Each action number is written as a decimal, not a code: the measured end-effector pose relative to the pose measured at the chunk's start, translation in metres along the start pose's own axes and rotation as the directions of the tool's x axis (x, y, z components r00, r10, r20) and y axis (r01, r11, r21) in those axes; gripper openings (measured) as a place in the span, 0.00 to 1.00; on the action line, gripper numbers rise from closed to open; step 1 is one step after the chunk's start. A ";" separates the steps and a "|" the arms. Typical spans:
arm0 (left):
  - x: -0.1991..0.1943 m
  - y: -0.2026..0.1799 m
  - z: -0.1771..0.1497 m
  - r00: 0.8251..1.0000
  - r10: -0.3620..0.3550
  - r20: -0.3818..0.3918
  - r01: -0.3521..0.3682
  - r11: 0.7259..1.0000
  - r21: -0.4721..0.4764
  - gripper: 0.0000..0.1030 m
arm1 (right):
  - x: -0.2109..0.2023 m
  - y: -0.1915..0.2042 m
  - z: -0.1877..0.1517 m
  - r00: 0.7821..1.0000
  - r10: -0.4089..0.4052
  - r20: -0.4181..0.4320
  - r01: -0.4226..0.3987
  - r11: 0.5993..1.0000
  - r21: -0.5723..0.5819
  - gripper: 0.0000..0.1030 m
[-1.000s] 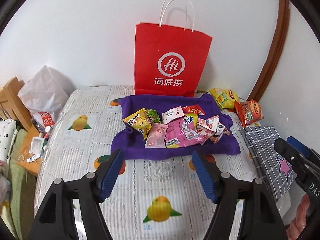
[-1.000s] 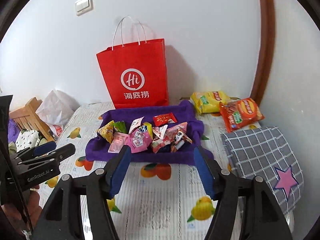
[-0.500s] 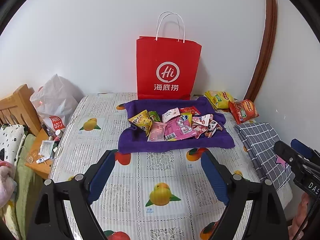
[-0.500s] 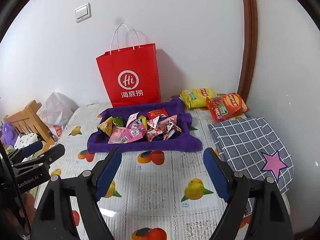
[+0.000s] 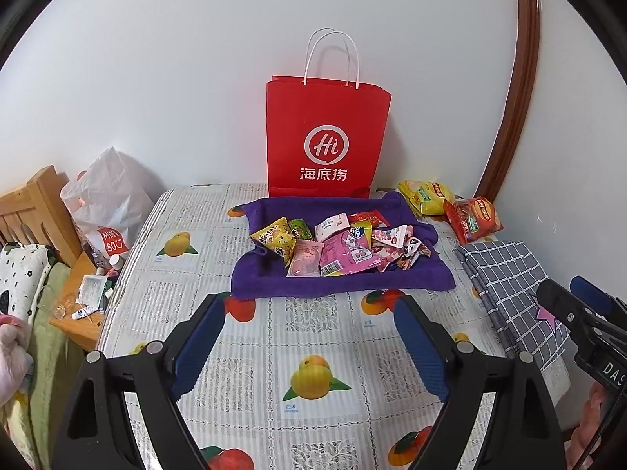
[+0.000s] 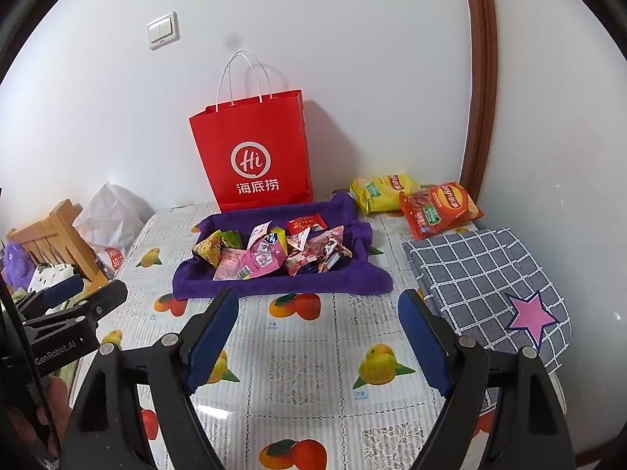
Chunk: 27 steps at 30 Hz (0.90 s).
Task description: Organize snacks
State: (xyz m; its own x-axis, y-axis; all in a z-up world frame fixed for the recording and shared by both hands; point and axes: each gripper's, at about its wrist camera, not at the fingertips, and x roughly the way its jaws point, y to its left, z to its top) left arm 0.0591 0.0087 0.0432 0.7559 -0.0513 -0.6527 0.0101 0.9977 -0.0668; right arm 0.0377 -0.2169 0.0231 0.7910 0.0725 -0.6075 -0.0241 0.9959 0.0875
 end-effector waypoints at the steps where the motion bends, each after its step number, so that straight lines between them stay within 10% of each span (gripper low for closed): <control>1: 0.000 0.000 0.000 1.000 0.002 -0.001 -0.002 1.000 0.001 0.85 | 0.000 0.000 0.000 1.000 -0.001 0.001 0.001 1.000 0.000 0.81; 27: -0.002 0.002 -0.002 1.000 0.003 -0.001 -0.003 1.000 -0.003 0.86 | -0.006 0.002 -0.002 1.000 0.009 0.010 -0.009 1.000 0.003 0.80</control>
State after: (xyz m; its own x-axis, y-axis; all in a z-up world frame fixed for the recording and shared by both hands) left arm 0.0560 0.0108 0.0428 0.7551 -0.0488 -0.6538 0.0061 0.9977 -0.0674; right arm 0.0316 -0.2151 0.0249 0.7967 0.0809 -0.5990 -0.0291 0.9950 0.0957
